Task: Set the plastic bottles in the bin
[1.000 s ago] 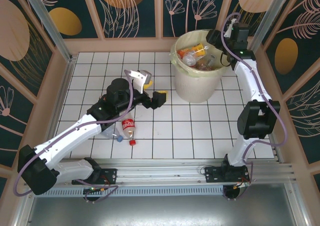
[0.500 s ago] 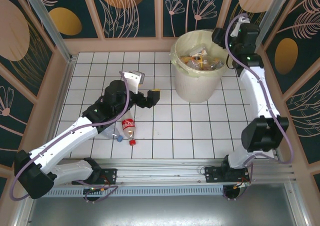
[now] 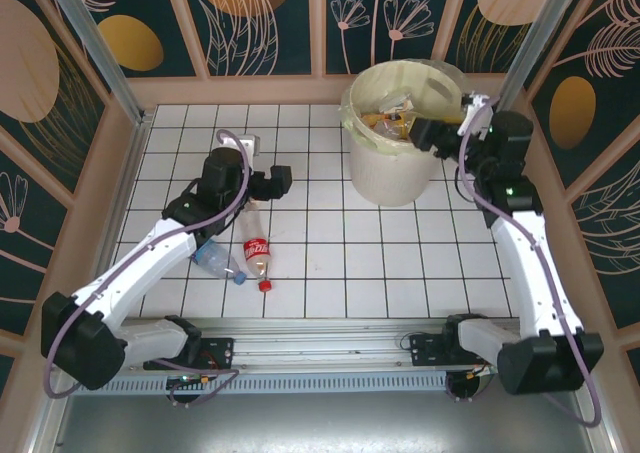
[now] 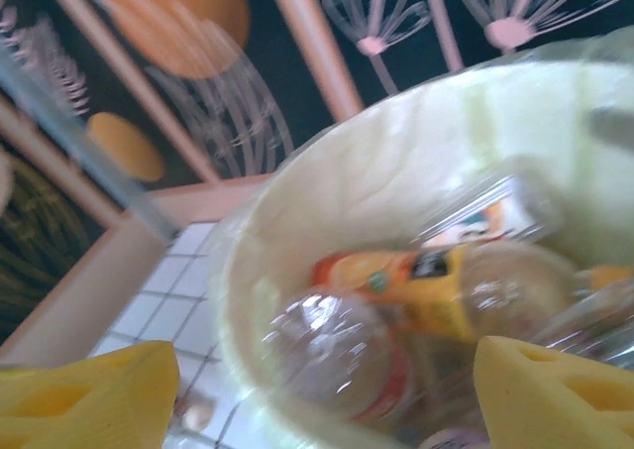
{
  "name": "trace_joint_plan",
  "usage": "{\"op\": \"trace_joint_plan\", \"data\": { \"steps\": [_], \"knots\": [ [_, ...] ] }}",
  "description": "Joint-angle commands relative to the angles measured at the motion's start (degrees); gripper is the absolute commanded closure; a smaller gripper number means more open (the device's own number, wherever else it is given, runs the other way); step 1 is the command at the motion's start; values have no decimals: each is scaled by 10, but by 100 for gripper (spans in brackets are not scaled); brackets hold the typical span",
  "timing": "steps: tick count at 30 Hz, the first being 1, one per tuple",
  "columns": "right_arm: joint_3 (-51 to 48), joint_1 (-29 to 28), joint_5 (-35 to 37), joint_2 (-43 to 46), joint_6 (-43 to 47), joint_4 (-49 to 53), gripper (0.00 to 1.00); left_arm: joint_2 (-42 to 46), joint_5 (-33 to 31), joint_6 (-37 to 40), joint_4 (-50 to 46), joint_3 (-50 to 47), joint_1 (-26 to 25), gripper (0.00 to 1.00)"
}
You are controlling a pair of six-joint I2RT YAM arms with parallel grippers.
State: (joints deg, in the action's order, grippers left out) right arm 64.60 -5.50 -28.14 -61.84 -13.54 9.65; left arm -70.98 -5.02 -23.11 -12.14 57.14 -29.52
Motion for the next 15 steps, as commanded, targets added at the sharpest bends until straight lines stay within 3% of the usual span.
{"op": "trace_joint_plan", "data": {
  "steps": [1, 7, 11, 15],
  "knots": [
    [-42, -32, -79, 39, -6, 2, 19, -27, -33, -48, -58, 13, 27, 1],
    [-92, -115, -65, 70, 24, 59, 14, -58, 0, -133, -53, -8, 93, 1],
    [-138, -127, -62, 90, 1, 42, 13, -88, -25, -202, -78, -3, 109, 1],
    [-184, -130, -94, 110, -20, 13, 4, -122, -54, -235, -97, 0, 122, 1]
  ]
}}
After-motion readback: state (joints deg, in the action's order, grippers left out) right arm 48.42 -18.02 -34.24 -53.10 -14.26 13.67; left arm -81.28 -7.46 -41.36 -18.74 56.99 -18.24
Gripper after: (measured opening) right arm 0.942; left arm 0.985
